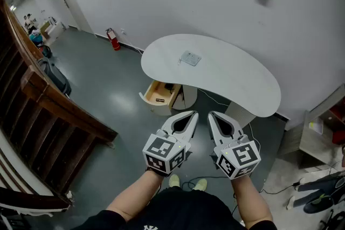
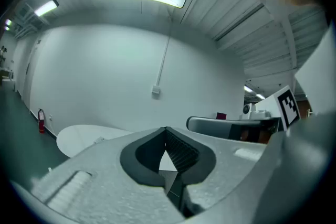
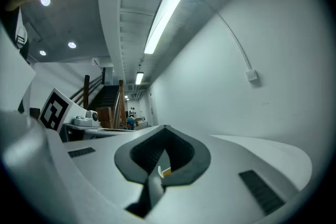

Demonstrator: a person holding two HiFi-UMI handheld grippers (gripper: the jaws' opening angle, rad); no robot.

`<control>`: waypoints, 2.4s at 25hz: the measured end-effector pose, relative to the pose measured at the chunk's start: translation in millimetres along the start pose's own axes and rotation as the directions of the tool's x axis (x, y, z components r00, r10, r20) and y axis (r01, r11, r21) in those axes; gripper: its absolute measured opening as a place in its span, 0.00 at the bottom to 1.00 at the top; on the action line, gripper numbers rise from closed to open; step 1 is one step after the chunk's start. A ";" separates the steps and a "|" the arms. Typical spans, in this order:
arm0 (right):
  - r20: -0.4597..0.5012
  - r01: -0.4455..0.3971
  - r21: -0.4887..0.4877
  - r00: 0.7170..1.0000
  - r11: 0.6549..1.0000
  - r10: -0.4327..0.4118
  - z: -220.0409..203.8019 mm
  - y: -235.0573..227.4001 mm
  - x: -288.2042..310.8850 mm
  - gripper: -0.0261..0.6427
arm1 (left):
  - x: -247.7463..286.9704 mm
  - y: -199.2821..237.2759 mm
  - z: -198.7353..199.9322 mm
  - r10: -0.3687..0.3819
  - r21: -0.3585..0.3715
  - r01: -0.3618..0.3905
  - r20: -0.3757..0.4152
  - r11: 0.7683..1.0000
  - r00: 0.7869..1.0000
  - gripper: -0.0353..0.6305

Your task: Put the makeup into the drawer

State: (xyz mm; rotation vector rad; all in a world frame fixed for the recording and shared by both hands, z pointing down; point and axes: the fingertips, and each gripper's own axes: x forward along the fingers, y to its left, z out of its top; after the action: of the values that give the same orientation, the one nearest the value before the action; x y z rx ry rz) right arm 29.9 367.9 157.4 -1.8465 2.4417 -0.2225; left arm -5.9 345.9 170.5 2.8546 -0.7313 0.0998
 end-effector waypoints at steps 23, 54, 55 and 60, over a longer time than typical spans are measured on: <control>0.042 -0.066 0.095 0.997 0.993 0.062 3.5 -36.4 -39.3 0.06 | 11.3 -13.0 -5.1 0.107 0.008 -0.107 -0.004 0.994 0.994 0.07; -0.009 -0.009 0.139 1.000 0.990 0.010 -11.1 -123.6 181.8 0.06 | 153.0 186.6 -5.0 0.081 0.017 -0.080 -0.078 0.997 0.994 0.07; -0.010 -0.003 0.141 1.000 0.990 0.005 -12.1 -126.7 193.1 0.06 | 158.6 196.8 -5.1 0.079 0.020 -0.078 -0.081 0.997 0.994 0.07; -0.015 0.011 0.146 1.000 0.989 -0.009 -17.5 -132.5 242.2 0.06 | 180.7 245.2 -6.3 0.071 0.028 -0.069 -0.096 0.997 0.993 0.07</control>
State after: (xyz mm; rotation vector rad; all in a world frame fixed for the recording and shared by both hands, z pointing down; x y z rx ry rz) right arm 86.8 101.0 202.9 -1.8027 2.3558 -0.4052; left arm 34.0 51.6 238.5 2.8245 -0.8157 0.2568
